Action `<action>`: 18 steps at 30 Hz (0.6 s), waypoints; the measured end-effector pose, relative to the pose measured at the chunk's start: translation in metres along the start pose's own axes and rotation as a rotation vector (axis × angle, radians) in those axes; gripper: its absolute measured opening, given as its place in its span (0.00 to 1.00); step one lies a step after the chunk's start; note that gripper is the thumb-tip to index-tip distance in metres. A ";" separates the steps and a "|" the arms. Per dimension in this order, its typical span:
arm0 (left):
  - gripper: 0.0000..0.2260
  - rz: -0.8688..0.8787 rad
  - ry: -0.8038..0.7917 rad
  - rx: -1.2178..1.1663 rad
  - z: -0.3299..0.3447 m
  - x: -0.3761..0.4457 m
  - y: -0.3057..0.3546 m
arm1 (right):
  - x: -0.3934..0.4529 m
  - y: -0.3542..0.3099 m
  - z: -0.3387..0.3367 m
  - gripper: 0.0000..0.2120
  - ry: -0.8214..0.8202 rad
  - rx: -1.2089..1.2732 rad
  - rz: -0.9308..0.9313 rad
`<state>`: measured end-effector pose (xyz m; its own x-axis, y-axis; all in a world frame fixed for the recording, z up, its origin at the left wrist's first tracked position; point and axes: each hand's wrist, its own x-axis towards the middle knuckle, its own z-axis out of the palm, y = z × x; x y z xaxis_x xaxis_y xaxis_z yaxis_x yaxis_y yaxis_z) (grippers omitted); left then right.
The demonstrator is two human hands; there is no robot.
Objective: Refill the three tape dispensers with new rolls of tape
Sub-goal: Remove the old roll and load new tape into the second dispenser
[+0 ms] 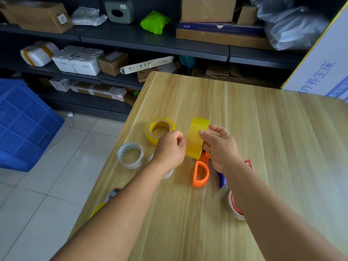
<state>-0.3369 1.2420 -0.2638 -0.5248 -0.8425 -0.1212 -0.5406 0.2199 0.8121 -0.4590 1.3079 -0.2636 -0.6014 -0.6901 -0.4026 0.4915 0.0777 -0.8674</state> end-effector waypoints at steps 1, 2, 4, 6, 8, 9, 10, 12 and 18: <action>0.10 0.010 0.012 0.023 0.000 0.001 0.000 | 0.000 0.001 0.000 0.20 -0.017 0.001 0.006; 0.10 0.020 0.026 0.048 0.000 0.001 0.001 | 0.000 0.002 0.000 0.21 -0.041 -0.013 0.009; 0.10 0.028 0.050 0.092 -0.001 0.002 0.004 | -0.001 0.004 0.001 0.23 -0.098 -0.051 0.014; 0.11 0.012 0.078 0.131 -0.001 0.004 0.005 | -0.001 0.007 0.001 0.25 -0.119 -0.097 0.000; 0.12 -0.021 0.104 0.158 -0.003 0.007 0.007 | -0.002 0.010 0.002 0.26 -0.095 -0.206 -0.043; 0.13 -0.032 0.115 0.162 -0.004 0.009 0.008 | -0.002 0.013 0.002 0.27 -0.082 -0.268 -0.065; 0.13 -0.038 0.120 0.154 -0.006 0.011 0.010 | -0.003 0.017 0.003 0.27 -0.069 -0.300 -0.077; 0.11 -0.062 0.106 0.080 -0.009 0.015 0.013 | -0.004 0.023 0.002 0.25 -0.046 -0.230 -0.055; 0.11 -0.159 -0.010 -0.161 -0.013 0.010 0.001 | 0.002 0.019 -0.003 0.21 -0.040 -0.056 -0.005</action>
<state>-0.3341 1.2275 -0.2568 -0.4479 -0.8554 -0.2601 -0.5060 0.0027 0.8625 -0.4532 1.3099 -0.2820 -0.5776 -0.7188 -0.3869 0.4518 0.1133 -0.8849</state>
